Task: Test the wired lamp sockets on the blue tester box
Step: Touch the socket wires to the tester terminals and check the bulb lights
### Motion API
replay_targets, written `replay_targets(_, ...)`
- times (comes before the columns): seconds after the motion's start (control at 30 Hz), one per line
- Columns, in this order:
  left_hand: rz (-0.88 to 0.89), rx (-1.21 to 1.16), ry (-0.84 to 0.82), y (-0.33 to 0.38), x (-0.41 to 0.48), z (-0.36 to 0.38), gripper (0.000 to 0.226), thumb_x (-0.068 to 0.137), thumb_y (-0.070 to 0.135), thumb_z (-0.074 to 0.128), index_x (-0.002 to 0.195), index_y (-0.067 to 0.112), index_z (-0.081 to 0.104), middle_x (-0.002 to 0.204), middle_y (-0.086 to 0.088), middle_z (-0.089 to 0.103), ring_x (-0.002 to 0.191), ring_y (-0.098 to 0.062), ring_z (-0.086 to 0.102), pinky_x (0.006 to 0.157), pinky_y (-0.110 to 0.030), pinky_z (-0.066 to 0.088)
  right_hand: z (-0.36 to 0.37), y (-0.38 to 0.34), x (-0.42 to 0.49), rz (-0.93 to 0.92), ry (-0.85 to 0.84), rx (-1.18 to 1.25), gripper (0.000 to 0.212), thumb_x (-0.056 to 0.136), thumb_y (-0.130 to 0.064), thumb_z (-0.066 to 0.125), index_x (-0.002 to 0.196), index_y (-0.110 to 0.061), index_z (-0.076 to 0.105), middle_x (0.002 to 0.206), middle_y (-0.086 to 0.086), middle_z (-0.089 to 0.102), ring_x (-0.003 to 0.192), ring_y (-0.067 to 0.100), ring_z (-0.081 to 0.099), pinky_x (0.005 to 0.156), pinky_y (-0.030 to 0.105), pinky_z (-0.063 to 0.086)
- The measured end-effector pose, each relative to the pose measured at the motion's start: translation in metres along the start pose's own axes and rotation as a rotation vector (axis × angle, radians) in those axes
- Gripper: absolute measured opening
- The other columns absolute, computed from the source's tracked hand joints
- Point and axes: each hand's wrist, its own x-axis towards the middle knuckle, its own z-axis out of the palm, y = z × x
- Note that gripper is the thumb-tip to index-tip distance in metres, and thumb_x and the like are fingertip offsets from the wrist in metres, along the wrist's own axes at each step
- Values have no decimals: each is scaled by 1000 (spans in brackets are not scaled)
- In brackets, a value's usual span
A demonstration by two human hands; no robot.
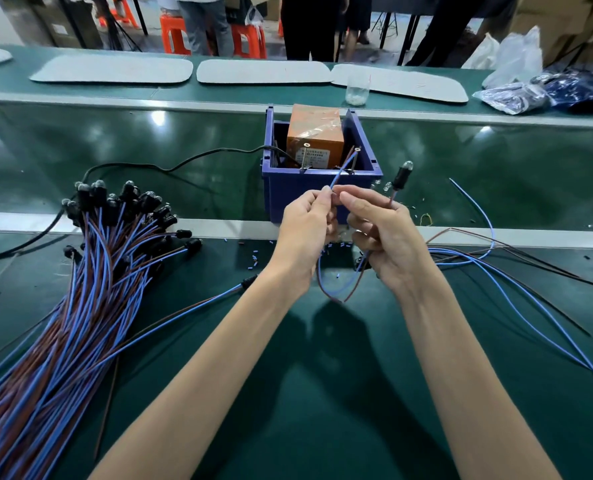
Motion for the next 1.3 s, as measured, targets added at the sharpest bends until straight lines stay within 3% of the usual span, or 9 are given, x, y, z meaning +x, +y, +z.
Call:
replay_targets(0.13, 1, 64, 46, -5, -1, 1, 31, 102, 18, 44, 72, 15, 54, 49, 13, 47, 45, -2, 43, 49, -15, 39, 7, 3, 0, 26, 37, 25, 4, 86, -11, 68, 83, -14, 66, 58, -8, 61, 40, -1, 44, 36, 10, 30)
replay_targets(0.27, 38, 124, 89, -9, -2, 2, 31, 102, 19, 43, 74, 17, 57, 50, 14, 50, 47, 0, 47, 51, -14, 42, 11, 3, -3, 22, 59, -1, 6, 84, -9, 69, 81, -14, 67, 56, -6, 63, 43, 3, 54, 37, 10, 33)
replay_targets(0.47, 68, 159, 112, -12, -3, 4, 31, 102, 22, 44, 73, 16, 55, 55, 11, 59, 51, -2, 57, 54, -18, 47, 14, 4, -2, 61, 100, 111, 13, 85, -6, 67, 77, -15, 68, 53, -4, 57, 43, 2, 49, 38, 12, 38)
replay_targets(0.7, 57, 112, 171, -11, 2, 2, 30, 103, 21, 40, 78, 12, 53, 63, 3, 61, 55, -9, 62, 57, -24, 51, 14, -2, -4, 41, 45, 125, 15, 92, -7, 59, 80, -15, 57, 59, -4, 62, 46, 1, 54, 33, 9, 31)
replay_targets(0.87, 117, 184, 294, -9, 8, -8, 29, 103, 23, 39, 79, 15, 54, 61, 3, 55, 50, -10, 59, 55, -27, 50, 10, -9, -2, 2, 128, 222, 15, 100, -8, 47, 86, -14, 46, 79, 3, 71, 67, 13, 72, 30, 13, 36)
replay_targets(0.93, 171, 200, 342, -7, 10, -14, 27, 103, 22, 40, 80, 17, 54, 54, 6, 54, 42, -9, 56, 54, -28, 49, 4, -9, 1, -36, 185, 169, 14, 101, -11, 47, 87, -14, 47, 70, 0, 72, 59, 9, 69, 30, 12, 33)
replay_targets(1.07, 247, 209, 402, -3, 14, -25, 16, 101, 17, 44, 86, 20, 47, 48, 8, 58, 34, -11, 49, 43, -24, 44, -10, -5, 9, -107, 309, 83, 11, 97, -10, 53, 88, -16, 53, 57, -6, 65, 41, 1, 46, 34, 11, 25)
replay_targets(1.3, 225, 266, 424, -4, 17, -35, 14, 98, 14, 49, 87, 23, 52, 59, 7, 69, 38, -13, 60, 44, -19, 43, -26, -4, 14, -123, 374, 13, 15, 94, -7, 55, 87, -14, 66, 65, -4, 71, 44, 0, 41, 37, 10, 24)
